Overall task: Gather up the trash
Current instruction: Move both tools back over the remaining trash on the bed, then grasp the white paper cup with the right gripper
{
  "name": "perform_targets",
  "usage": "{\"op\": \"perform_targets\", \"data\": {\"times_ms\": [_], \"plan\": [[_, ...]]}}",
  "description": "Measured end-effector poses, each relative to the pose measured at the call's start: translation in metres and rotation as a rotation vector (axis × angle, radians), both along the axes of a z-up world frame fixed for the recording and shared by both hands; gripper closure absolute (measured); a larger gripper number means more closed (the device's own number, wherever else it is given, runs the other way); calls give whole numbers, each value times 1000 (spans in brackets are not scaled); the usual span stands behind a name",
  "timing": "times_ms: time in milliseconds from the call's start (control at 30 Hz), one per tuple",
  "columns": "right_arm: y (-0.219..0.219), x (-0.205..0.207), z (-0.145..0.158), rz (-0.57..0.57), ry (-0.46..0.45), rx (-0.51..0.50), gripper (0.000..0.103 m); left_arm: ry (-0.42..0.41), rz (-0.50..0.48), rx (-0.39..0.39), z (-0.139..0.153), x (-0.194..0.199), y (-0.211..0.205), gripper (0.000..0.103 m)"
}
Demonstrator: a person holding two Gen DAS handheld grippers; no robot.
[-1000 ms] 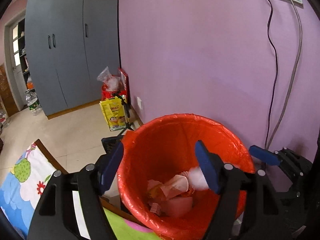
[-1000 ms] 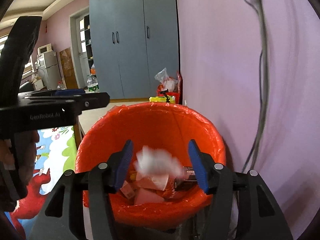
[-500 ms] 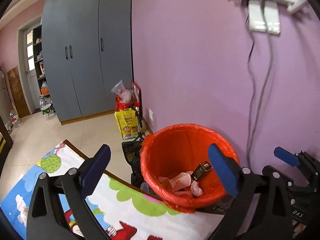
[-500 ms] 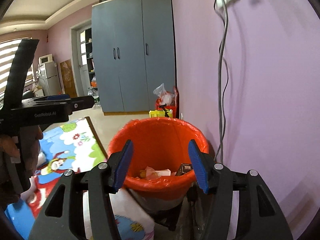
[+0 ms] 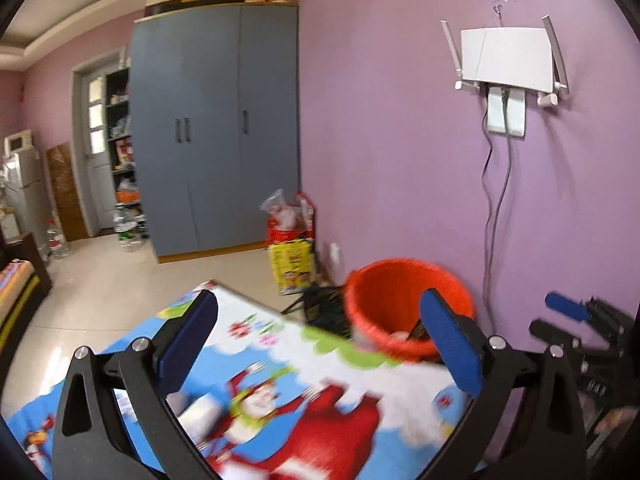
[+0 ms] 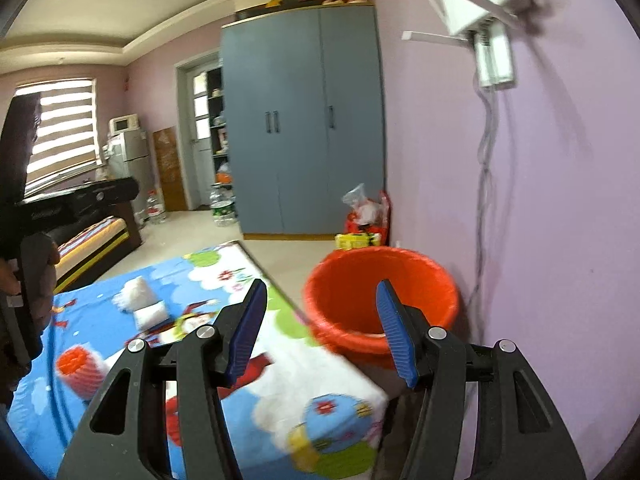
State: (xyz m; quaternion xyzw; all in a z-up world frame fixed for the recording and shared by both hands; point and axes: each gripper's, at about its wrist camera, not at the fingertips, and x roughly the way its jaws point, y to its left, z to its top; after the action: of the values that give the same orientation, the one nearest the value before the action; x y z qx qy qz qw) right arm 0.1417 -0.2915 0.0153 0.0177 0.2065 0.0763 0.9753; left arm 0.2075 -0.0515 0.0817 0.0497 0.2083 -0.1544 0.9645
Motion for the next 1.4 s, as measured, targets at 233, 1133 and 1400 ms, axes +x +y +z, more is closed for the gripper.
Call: {"op": "perform_targets", "data": {"times_ms": [233,1133,1400], "plan": [[65,-6,-12,95,26,8,48,2,128,93,-32,-49,82,5],[280,137,-114,444,335,-49,22,233,408,72,-158,16,253,5],[314,174,-141,500,418,-104,19,252,388,98,-171,33,247,5]]}}
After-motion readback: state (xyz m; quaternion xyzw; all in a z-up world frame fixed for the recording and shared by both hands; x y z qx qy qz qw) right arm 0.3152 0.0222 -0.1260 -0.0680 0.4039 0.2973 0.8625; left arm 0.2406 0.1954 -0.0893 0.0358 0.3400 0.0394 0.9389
